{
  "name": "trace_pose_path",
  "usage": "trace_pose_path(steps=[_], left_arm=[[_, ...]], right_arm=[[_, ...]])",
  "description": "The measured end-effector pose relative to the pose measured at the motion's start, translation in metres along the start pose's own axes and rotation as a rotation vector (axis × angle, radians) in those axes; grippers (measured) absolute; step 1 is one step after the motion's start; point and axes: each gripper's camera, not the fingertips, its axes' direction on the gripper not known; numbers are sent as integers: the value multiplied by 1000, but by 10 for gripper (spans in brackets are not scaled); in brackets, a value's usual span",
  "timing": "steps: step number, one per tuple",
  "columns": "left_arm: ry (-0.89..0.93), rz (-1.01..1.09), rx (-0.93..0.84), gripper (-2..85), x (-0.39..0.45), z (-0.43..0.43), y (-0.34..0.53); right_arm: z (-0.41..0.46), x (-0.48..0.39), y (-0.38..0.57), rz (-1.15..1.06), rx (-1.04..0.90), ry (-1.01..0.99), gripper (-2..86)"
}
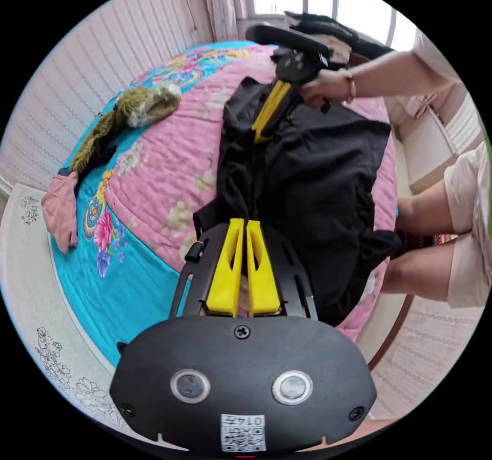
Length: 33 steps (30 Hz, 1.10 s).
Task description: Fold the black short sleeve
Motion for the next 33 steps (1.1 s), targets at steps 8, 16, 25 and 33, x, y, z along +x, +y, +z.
trace_pose_path(steps=[8, 16, 25, 33], left_arm=[[36, -151, 0, -8, 26, -9, 26], [99, -135, -50, -10, 31, -28, 49], [48, -157, 31, -10, 4, -64, 62], [132, -188, 25, -10, -8, -72, 83]], right_arm=[[-41, 43, 28, 96, -23, -115, 8], [-98, 106, 53, 287, 25, -132, -3], [-111, 141, 55, 395, -39, -166, -6], [-152, 186, 107, 612, -62, -84, -6]])
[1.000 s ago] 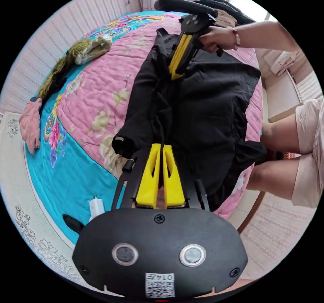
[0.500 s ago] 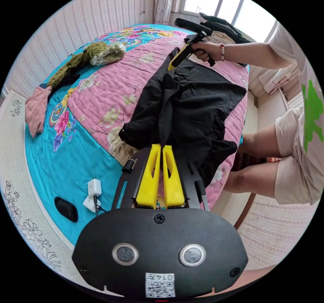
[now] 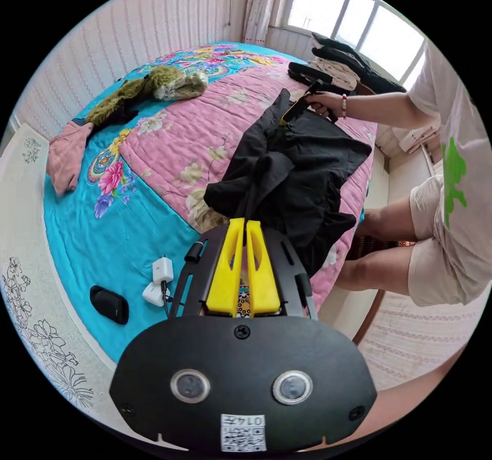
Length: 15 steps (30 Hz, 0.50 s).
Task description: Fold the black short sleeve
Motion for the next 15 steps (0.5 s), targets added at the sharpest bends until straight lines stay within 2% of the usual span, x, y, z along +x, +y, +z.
trace_pose_path(steps=[3, 6, 8, 12, 15], left_arm=[[-78, -100, -121, -9, -9, 9, 6], [-178, -35, -62, -6, 9, 4, 3], [-140, -58, 71, 4, 8, -3, 1], [3, -127, 94, 59, -14, 6, 2], [38, -127, 128, 98, -21, 8, 4]], right_arm=[[-23, 30, 9, 108, 37, -15, -2], [-47, 64, 23, 252, 137, -69, 14], [-62, 86, 36, 351, 220, -140, 49], [-85, 114, 65, 432, 340, -287, 67], [-88, 117, 69, 409, 303, -276, 41]])
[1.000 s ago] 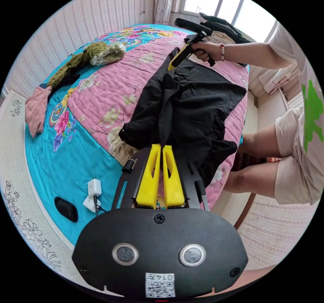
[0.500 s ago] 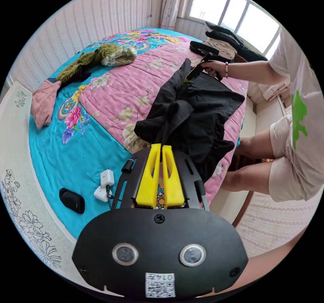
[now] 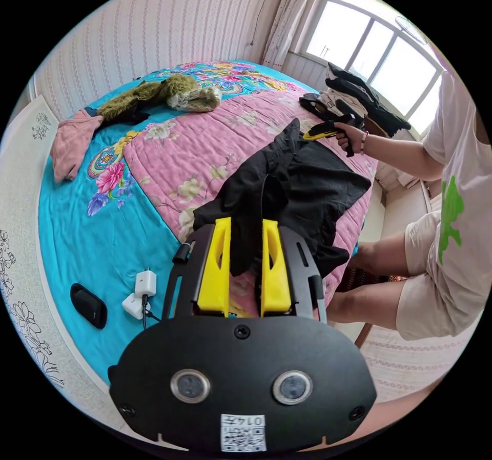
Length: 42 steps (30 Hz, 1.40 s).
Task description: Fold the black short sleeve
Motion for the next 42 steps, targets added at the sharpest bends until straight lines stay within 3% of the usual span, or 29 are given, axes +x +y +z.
trace_pose_path(steps=[7, 16, 22, 24, 27, 29, 33, 35, 42], left_arm=[[76, 63, 1, 134, -4, -4, -2], [152, -113, 172, 114, -52, -19, 4], [154, -37, 57, 109, -51, 33, -31], [178, 7, 6, 109, -46, 51, -44], [206, 43, -6, 110, -42, 67, -57], [216, 36, 8, 109, -45, 70, -62], [191, 14, 0, 107, -53, 73, -67], [190, 10, -20, 107, -57, 78, -72], [147, -15, -30, 102, -67, 83, -89]], right_arm=[[-6, -1, -12, -37, -35, -4, 22], [-14, 4, -64, -19, -18, 32, 7], [-37, -26, -120, -145, 45, 102, 7], [-38, -27, -133, -160, -29, 47, 20], [-40, -22, -120, -174, -161, 13, 148], [-37, -14, -107, -154, -228, 33, 170], [-17, 4, -98, -55, -258, -19, 136], [-8, 6, -106, -41, -232, -63, 33], [-8, -20, -165, -87, -53, -84, 11]])
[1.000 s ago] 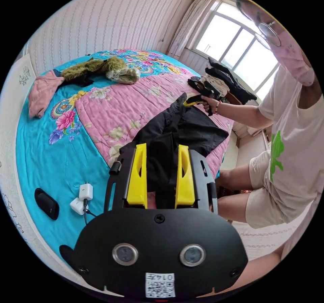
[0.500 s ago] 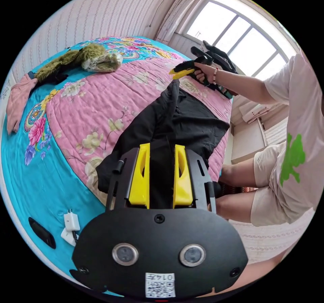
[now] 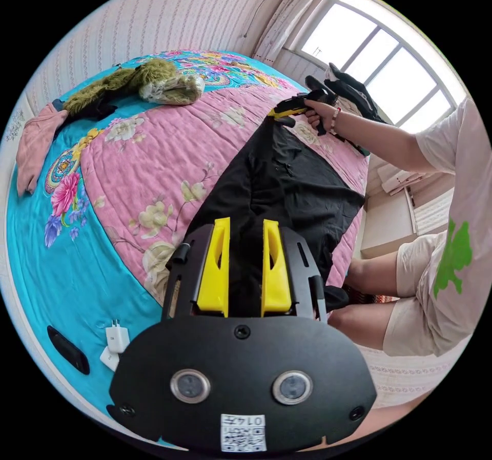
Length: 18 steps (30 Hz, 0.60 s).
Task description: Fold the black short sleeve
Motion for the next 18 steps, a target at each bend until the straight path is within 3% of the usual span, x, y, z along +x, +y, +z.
trace_pose_path(steps=[6, 11, 18], left_arm=[[-21, 35, -139, 103, 2, 34, -15], [-4, 27, -120, 100, 9, 39, -12], [5, 25, -98, 98, 15, 44, -18]], right_arm=[[42, 9, -36, 17, -170, 21, 68], [23, -1, -20, -11, -80, 12, 70], [128, -33, 8, -85, -382, -130, 59]])
